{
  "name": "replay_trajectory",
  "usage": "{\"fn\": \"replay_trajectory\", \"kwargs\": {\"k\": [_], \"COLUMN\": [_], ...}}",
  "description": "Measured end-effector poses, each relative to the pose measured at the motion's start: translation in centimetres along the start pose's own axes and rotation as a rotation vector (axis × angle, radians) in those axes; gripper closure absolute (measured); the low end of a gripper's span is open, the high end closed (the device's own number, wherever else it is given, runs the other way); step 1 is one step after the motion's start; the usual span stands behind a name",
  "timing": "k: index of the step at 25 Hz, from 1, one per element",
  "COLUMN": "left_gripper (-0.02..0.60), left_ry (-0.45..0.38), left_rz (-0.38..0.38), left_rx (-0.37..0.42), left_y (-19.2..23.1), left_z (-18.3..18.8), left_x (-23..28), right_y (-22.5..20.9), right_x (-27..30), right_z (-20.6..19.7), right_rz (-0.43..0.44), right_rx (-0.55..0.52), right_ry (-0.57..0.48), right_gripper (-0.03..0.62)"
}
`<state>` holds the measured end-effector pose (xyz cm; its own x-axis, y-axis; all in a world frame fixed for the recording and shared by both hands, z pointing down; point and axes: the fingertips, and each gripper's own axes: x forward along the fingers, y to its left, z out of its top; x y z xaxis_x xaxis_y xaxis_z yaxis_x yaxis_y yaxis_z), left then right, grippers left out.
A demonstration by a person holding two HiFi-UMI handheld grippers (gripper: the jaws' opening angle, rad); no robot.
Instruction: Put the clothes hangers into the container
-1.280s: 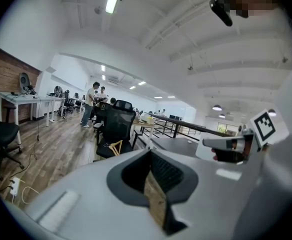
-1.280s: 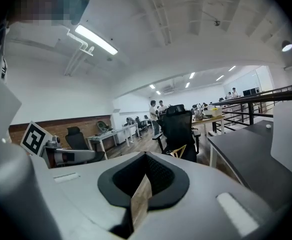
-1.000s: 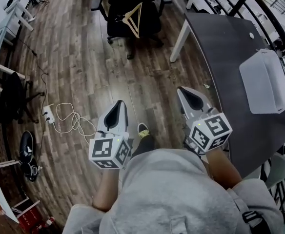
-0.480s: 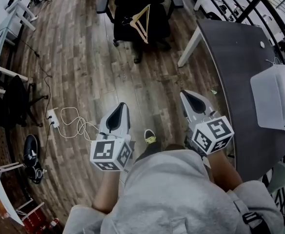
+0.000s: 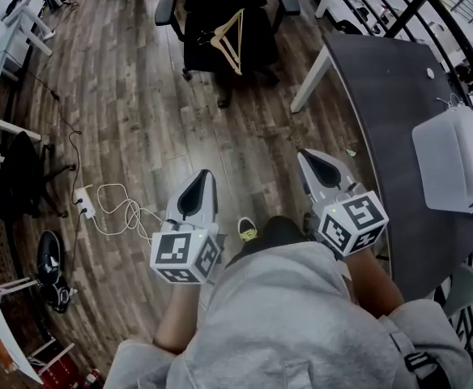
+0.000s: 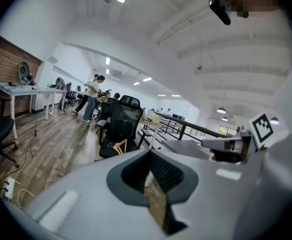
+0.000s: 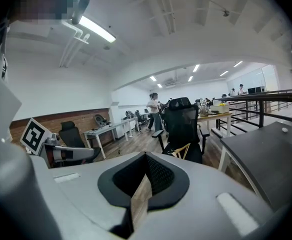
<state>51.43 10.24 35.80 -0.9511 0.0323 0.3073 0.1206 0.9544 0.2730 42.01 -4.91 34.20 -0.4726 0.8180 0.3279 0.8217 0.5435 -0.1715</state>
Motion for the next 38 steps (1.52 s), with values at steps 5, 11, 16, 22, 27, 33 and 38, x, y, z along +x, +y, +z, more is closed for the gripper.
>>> {"fn": "replay_trajectory", "kwargs": {"k": [5,11,16,22,27,33,38], "left_gripper": [0.572,0.572,0.572,0.572,0.572,0.572,0.572], "left_ry": [0.001,-0.006,-0.002,-0.011,-0.013,0.004,0.021], "left_rz": [-0.008,0.002,0.031,0.053,0.053,0.043,0.019], "left_rx": [-0.006,-0.011,-0.022,-0.033,-0.02,-0.02,0.0], "left_y": [-0.1,0.1,0.8,1.7,2.1,2.0,1.2], "left_z": [0.1,0.2,-0.3,0.6,1.9,3.3,5.0], "left_x": [-0.1,-0.2,-0.4,1.1,4.3,9.5,14.6], "right_y": [0.2,0.1,0.3,-1.0,-3.4,-7.3,-10.3], "right_x": [-0.3,-0.2,0.9,3.0,5.0,7.8,10.6], "right_z": [0.5,0.6,0.7,1.4,2.4,3.4,4.3], "right_rz": [-0.012,-0.002,0.023,0.043,0.041,0.029,0.032], "right_rx": [-0.003,-0.01,-0.016,-0.005,0.01,0.037,0.056], "right_ry": [-0.006,0.0,-0.004,-0.008,-0.023,-0.02,-0.013], "right_gripper": [0.595,0.595,0.595,0.595,0.595,0.595,0.595]}}
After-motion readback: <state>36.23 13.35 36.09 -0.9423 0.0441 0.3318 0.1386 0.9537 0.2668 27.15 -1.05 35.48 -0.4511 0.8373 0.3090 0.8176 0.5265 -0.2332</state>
